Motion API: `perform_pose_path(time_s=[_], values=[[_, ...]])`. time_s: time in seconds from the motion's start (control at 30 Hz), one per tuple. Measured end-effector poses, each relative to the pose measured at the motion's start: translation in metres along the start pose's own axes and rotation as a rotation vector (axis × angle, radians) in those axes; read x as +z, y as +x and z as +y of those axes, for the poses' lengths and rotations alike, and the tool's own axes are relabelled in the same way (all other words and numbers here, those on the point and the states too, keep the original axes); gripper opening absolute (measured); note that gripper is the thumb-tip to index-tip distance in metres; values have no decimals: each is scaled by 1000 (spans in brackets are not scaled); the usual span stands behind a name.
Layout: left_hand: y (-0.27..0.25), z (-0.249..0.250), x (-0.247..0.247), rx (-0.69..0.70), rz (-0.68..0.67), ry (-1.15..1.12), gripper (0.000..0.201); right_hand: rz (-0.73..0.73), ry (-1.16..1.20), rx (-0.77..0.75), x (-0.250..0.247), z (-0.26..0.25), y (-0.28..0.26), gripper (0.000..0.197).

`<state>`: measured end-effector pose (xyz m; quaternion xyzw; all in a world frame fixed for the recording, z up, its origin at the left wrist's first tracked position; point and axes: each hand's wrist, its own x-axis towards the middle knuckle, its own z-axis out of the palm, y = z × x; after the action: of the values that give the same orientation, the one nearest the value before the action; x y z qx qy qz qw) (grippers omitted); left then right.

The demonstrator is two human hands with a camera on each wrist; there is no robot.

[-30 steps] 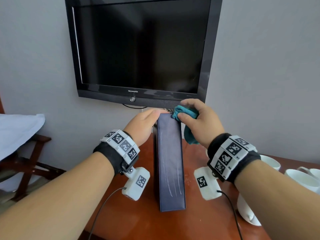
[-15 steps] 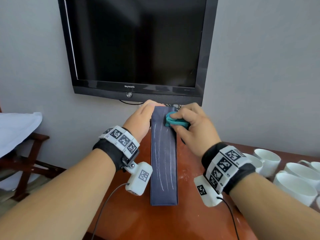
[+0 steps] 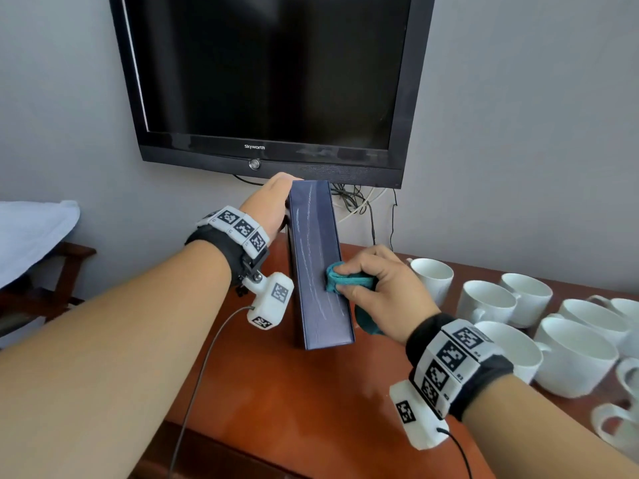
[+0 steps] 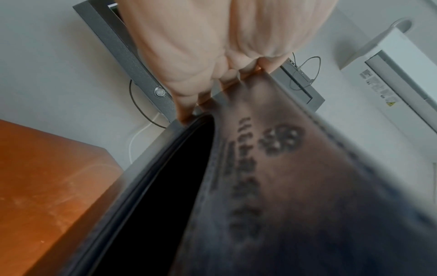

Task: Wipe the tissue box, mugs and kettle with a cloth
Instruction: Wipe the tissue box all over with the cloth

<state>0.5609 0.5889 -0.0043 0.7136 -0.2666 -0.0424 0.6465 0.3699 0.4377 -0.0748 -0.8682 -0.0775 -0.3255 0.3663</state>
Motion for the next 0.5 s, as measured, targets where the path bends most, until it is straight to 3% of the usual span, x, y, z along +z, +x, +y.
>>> perform_pose_path(time_s=[0.13,0.4,0.5], values=[[21,-14,-2,-35,9,49,37,-49,30,56,-2,3,-8,41],[3,0,6,69,71,249,45,-81,52,97,-4,6,-17,39],[6,-1,5,125,73,386,37,-87,55,108,-4,6,-16,39]])
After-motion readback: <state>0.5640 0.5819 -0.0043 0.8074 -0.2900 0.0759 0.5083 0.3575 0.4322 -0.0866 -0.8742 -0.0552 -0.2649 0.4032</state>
